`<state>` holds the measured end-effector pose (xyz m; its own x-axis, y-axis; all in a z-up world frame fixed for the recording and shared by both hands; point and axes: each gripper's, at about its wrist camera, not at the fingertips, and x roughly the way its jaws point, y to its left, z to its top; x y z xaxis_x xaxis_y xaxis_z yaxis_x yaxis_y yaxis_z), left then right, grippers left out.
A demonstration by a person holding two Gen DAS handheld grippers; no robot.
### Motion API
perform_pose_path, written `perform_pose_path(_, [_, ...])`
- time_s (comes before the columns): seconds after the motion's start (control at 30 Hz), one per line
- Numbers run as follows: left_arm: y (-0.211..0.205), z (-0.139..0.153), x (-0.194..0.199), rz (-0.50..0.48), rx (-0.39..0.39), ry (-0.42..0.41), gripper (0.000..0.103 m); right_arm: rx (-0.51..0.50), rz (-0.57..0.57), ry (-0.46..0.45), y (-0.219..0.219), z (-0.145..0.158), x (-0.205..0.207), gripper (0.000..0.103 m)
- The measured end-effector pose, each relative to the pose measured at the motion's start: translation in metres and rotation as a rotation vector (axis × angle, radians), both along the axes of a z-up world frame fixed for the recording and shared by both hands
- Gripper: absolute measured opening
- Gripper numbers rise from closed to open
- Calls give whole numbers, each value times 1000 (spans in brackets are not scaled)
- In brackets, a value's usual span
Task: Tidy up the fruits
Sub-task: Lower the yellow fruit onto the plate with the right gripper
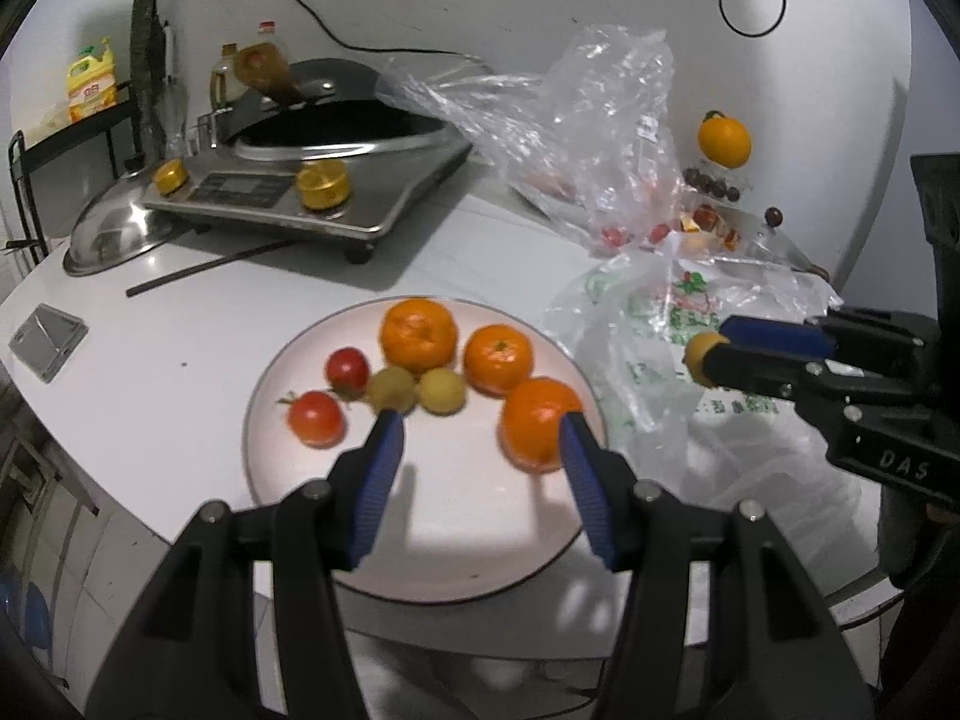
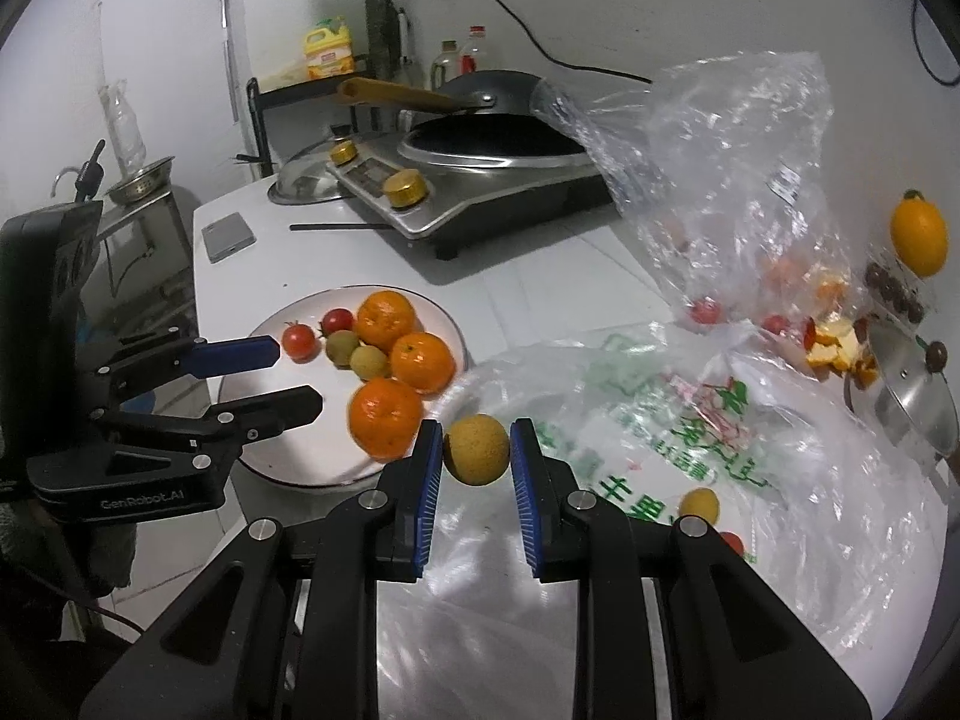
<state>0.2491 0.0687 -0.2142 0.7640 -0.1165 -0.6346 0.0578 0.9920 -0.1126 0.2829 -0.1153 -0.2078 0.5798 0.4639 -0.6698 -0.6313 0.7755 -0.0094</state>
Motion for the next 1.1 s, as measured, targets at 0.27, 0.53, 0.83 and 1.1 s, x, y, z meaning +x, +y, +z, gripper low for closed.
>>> perform_pose_path(0.27, [23, -1, -8, 26, -4, -13, 56, -23, 41, -4, 33, 0, -4, 25])
perform_pose_path(0.53, [46, 1, -15, 54, -8, -22, 56, -37, 90, -3, 65, -2, -4, 25])
perform_pose_path(0.83, [71, -7, -20, 89, -29, -17, 56, -47, 135, 23, 97, -14, 2, 25])
perform_pose_path(1.1, [85, -13, -19, 103, -55, -16, 56, -79, 155, 34, 118, -26, 9, 25])
